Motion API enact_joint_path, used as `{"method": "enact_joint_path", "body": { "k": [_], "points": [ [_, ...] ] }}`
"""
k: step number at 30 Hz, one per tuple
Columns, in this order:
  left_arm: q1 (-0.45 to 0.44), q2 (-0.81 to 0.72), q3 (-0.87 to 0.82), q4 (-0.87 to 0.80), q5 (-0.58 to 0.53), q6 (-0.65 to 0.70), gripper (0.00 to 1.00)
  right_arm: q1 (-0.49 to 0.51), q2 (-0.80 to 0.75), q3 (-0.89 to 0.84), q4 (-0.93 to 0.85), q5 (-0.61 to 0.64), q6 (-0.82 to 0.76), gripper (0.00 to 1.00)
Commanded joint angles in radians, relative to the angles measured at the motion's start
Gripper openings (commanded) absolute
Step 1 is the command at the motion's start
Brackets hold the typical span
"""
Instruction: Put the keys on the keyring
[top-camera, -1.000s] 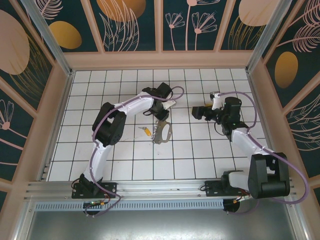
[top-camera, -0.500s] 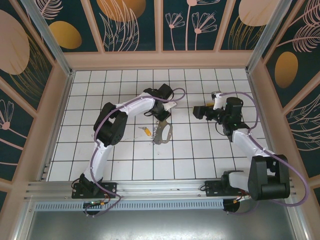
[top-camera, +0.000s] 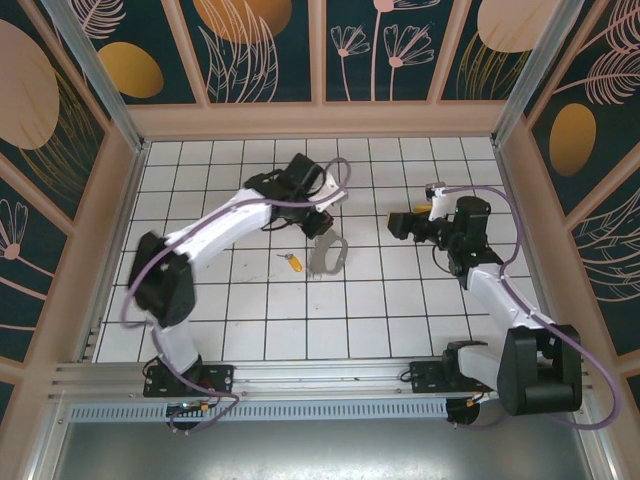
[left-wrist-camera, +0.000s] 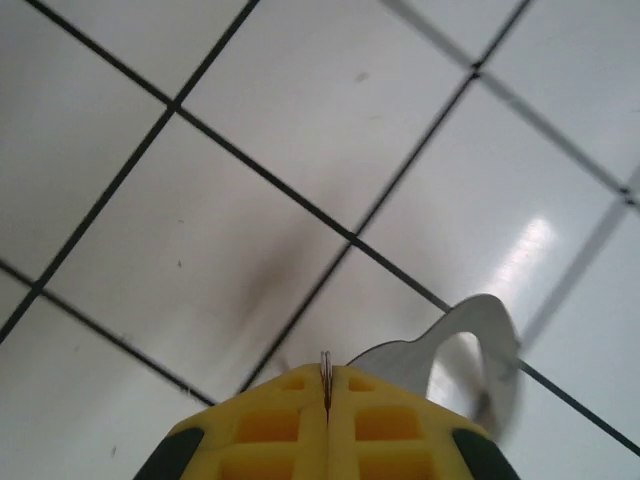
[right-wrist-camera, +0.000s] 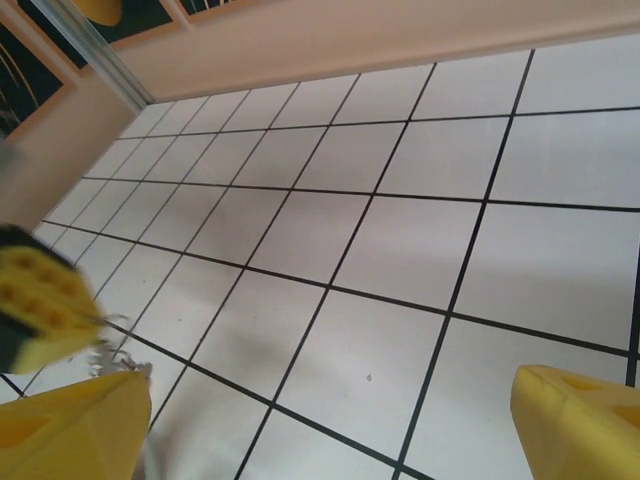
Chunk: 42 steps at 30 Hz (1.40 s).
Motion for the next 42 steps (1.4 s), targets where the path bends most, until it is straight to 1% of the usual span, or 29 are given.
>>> {"method": "enact_joint_path", "body": {
  "k": [1, 5, 7, 9, 13, 15, 16, 18, 21, 25, 27, 29, 32, 37, 42],
  "points": [
    [-0.005, -0.191, -0.153, 0.165, 0.134, 0.046, 0.0, 0.0, -0.061, -0.011, 0.04, -0.092, 0.007, 0.89],
    [-0.004, -0.463, -0.397, 0.419, 0.251, 0.043, 0.0, 0.024, -0.176, -0.068, 0.225, -0.225, 0.042, 0.83],
    [-0.004, -0.565, -0.483, 0.504, 0.292, 0.039, 0.0, 0.059, -0.227, -0.082, 0.287, -0.257, 0.029, 0.78],
    [-0.004, -0.643, -0.535, 0.565, 0.331, 0.034, 0.0, 0.117, -0.263, -0.069, 0.307, -0.289, -0.008, 0.73],
    [-0.004, -0.725, -0.603, 0.62, 0.398, 0.011, 0.0, 0.284, -0.295, -0.033, 0.308, -0.315, -0.101, 0.67],
    [-0.004, -0.756, -0.627, 0.653, 0.433, -0.008, 0.0, 0.398, -0.3, -0.018, 0.316, -0.316, -0.152, 0.64],
    [-0.004, -0.769, -0.639, 0.671, 0.446, -0.018, 0.0, 0.436, -0.297, -0.011, 0.316, -0.313, -0.169, 0.63],
    [-0.004, -0.796, -0.66, 0.708, 0.479, -0.041, 0.0, 0.508, -0.287, 0.006, 0.31, -0.308, -0.204, 0.6],
    [-0.004, -0.835, -0.676, 0.752, 0.537, -0.072, 0.0, 0.568, -0.28, 0.017, 0.323, -0.312, -0.219, 0.55],
    [-0.003, -0.883, -0.69, 0.832, 0.62, -0.136, 0.0, 0.616, -0.279, 0.027, 0.357, -0.32, -0.23, 0.48],
    [-0.004, -0.905, -0.7, 0.896, 0.655, -0.187, 0.0, 0.631, -0.275, 0.043, 0.368, -0.325, -0.234, 0.42],
    [-0.004, -0.924, -0.71, 0.94, 0.66, -0.22, 0.0, 0.641, -0.266, 0.064, 0.366, -0.323, -0.243, 0.35],
    [-0.005, -0.935, -0.711, 0.936, 0.653, -0.22, 0.0, 0.652, -0.249, 0.084, 0.382, -0.322, -0.249, 0.26],
    [-0.003, -0.925, -0.716, 0.93, 0.633, -0.217, 0.0, 0.688, -0.202, 0.109, 0.42, -0.298, -0.256, 0.22],
    [-0.004, -0.923, -0.721, 0.932, 0.624, -0.214, 0.0, 0.713, -0.156, 0.121, 0.467, -0.311, -0.245, 0.22]
  ]
}}
